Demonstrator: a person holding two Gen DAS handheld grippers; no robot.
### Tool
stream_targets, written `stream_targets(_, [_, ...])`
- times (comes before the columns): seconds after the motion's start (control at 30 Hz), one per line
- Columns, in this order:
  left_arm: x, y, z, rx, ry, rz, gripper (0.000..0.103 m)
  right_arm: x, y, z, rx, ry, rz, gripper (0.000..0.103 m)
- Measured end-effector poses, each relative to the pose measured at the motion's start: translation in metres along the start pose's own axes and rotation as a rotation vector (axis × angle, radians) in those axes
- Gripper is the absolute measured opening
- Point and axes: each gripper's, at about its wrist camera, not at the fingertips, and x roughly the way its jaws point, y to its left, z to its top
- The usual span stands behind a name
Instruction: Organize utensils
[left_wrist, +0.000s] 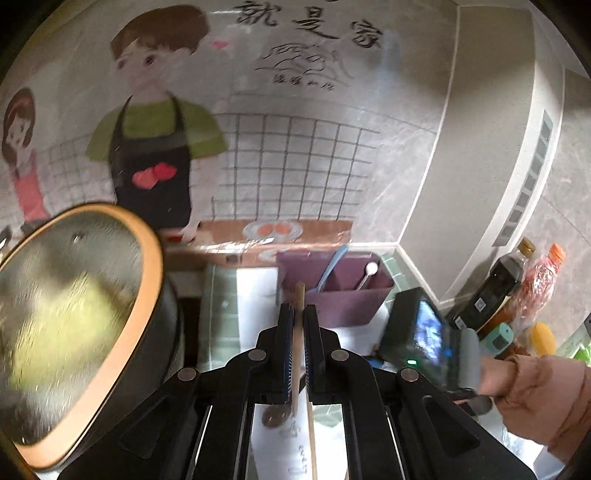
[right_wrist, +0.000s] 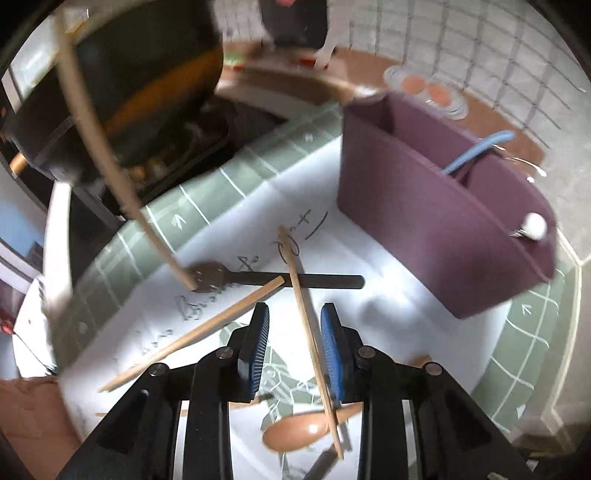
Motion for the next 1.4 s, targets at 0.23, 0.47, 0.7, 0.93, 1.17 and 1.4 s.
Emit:
stream_targets(0.23, [-0.014,0.013,-0.017,-0.030,0.012,0.037,0.006,0.041,-0.004,0.002,0.027,0.082,-0.019,0.027])
stream_targets(0.47, [-0.016,0.014,-0.025,-0.036,0.034,0.032,0.006,0.043,-0.001,0.000,0.056,0.069,-0.071,0.010])
stream_targets(0.7, [-0.010,0.001,-0.033,0.005,0.063,-0.005,0.006,0.013,0.006,-0.023,0.107,0.011,-0.141,0.004])
stream_targets(0.93, [-0.003,-0.014,-0.035,0.047,0.062,-0.050,0.006,-0.058,0.001,-0.043,0.207,-0.125,-0.165,0.004])
stream_targets(1.17, [0.005,-0.027,-0.030,0.070,0.048,-0.097,0.006,-0.127,0.002,-0.046,0.269,-0.262,-0.198,0.004])
stream_targets(1.4, [0.004,-0.044,-0.009,0.099,0.007,-0.138,0.005,-0.181,0.001,-0.033,0.292,-0.396,-0.247,0.004])
